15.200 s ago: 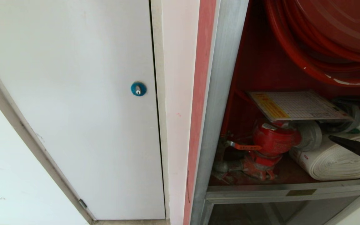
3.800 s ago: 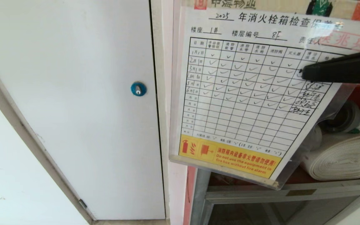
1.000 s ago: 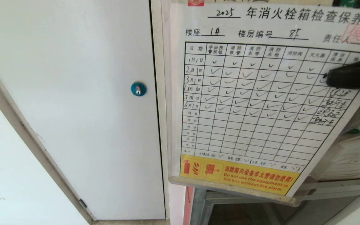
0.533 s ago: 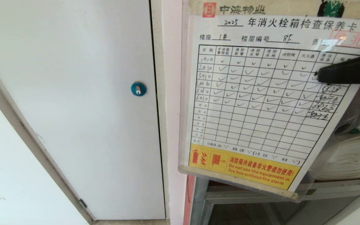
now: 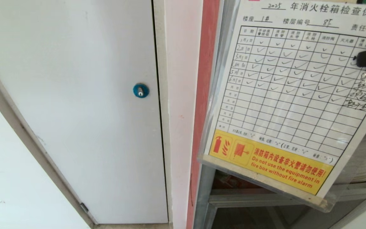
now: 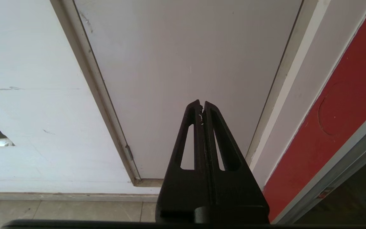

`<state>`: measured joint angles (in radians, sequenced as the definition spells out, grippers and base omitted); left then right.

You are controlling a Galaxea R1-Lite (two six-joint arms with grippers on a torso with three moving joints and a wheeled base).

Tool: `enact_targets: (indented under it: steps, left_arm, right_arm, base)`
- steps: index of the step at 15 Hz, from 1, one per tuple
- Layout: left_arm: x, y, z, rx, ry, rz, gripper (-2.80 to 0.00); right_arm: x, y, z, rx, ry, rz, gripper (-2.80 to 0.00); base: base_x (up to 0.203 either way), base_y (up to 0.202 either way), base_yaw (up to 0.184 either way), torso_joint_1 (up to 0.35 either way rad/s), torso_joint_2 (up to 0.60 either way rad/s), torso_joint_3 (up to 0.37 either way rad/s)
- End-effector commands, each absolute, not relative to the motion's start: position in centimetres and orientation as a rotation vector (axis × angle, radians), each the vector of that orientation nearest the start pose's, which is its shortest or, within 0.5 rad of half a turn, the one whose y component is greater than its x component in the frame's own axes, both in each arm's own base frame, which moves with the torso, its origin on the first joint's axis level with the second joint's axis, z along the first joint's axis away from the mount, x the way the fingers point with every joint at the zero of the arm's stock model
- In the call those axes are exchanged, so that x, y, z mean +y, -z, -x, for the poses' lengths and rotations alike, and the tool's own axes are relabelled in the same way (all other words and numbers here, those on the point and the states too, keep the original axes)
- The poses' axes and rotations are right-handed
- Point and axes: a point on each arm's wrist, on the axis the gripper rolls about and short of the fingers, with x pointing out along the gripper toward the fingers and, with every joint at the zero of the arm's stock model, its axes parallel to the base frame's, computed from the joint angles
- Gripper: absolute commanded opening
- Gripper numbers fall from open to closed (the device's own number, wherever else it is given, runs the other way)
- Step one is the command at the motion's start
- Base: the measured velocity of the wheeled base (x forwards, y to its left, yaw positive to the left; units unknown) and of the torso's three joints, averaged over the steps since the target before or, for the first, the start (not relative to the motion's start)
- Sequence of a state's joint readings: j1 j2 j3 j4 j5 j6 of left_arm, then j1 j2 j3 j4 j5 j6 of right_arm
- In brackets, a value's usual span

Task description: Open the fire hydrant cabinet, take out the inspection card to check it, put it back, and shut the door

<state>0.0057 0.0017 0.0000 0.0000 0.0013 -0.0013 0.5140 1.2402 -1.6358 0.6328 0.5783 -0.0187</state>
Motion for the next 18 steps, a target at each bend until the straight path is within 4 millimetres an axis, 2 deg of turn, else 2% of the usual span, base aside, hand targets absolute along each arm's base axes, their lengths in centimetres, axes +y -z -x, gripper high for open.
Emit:
enact_targets:
  steps: [1, 6, 8, 13, 18]
  left_arm:
    - [0.0, -7.5, 2.2, 0.004, -0.008, 0.002, -2.80]
    - [0.0, -7.5, 2.2, 0.004, -0.008, 0.002, -2.80]
    - [0.0, -7.6, 2.3, 0.003, -0.008, 0.002, -2.80]
    - [0.0, -7.5, 2.2, 0.004, -0.008, 0.002, -2.80]
    - [0.0, -7.5, 2.3, 0.003, -0.008, 0.002, -2.80]
  right_arm:
    - [6.3, -39.6, -9.9, 0.235, -1.041, -0.013, -2.80]
    - [4.4, -38.7, -9.1, 0.248, -0.905, -0.050, -2.80]
    - [3.8, -38.6, -8.8, 0.268, -0.857, -0.119, -2.80]
    - [3.2, -38.7, -8.7, 0.234, -0.785, -0.283, -2.80]
    - [2.1, -37.7, -9.2, 0.265, -0.652, -0.374, -2.80]
  base:
    - [0.000, 0.000, 0.000, 0.000, 0.00, 0.000]
    - [0.000, 0.000, 0.000, 0.000, 0.00, 0.000]
    - [0.000, 0.000, 0.000, 0.000, 0.00, 0.000]
    - [0.000, 0.000, 0.000, 0.000, 0.00, 0.000]
    - [0.000, 0.000, 0.000, 0.000, 0.00, 0.000]
